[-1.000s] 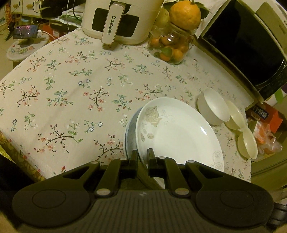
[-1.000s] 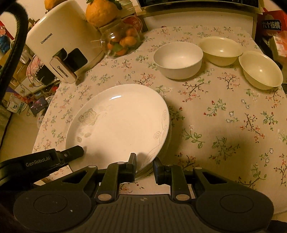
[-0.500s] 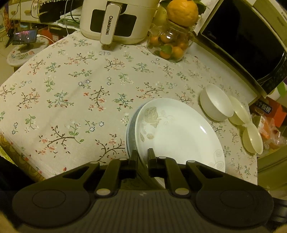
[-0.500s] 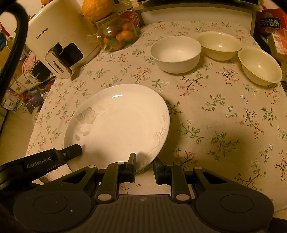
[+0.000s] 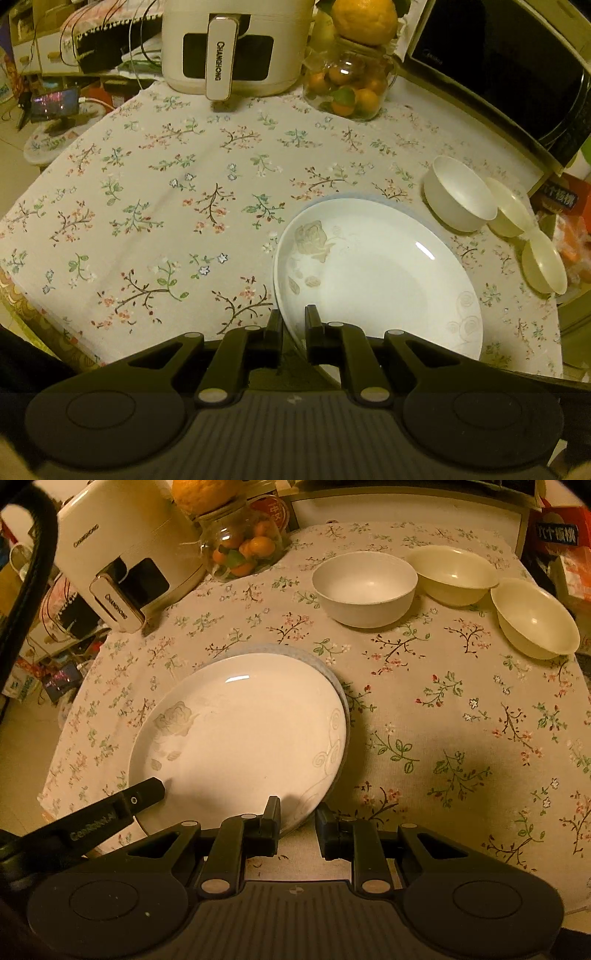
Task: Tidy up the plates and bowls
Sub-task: 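Lower the plate stack onto the tablecloth and open both grippers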
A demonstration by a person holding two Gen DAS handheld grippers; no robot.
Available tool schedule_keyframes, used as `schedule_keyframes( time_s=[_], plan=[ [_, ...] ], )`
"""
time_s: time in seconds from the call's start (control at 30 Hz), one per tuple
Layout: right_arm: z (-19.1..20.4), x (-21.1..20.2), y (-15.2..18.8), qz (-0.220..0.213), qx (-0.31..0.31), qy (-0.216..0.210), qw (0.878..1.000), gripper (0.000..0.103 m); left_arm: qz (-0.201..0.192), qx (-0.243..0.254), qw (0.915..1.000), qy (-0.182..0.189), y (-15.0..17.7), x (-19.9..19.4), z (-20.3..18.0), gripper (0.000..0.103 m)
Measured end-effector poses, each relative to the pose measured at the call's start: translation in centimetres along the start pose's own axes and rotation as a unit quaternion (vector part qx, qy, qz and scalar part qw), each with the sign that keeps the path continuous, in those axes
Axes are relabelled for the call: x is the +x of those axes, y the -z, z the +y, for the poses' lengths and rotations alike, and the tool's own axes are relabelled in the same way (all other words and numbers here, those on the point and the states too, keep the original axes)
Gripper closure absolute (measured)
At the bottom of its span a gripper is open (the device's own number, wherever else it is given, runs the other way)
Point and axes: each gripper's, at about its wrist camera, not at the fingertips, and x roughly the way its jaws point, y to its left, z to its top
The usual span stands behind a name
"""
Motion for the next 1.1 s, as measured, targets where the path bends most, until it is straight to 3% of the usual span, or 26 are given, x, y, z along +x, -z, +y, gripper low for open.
schedule_keyframes(
  time_s=[0.7,1.1],
  plan=[
    [0.8,0.3,0.3,-0.009,0.0,0.037,0.999,0.083,-0.046,0.075,0.9945,-0.057,1.4,-0.1,-2.0,0.09],
    [1.2,0.6,0.3,-0.008,-0.002,0.047,0.999,0.08,-0.044,0.081,0.9935,-0.067,1.4,0.0,-2.3,0.09]
  ],
)
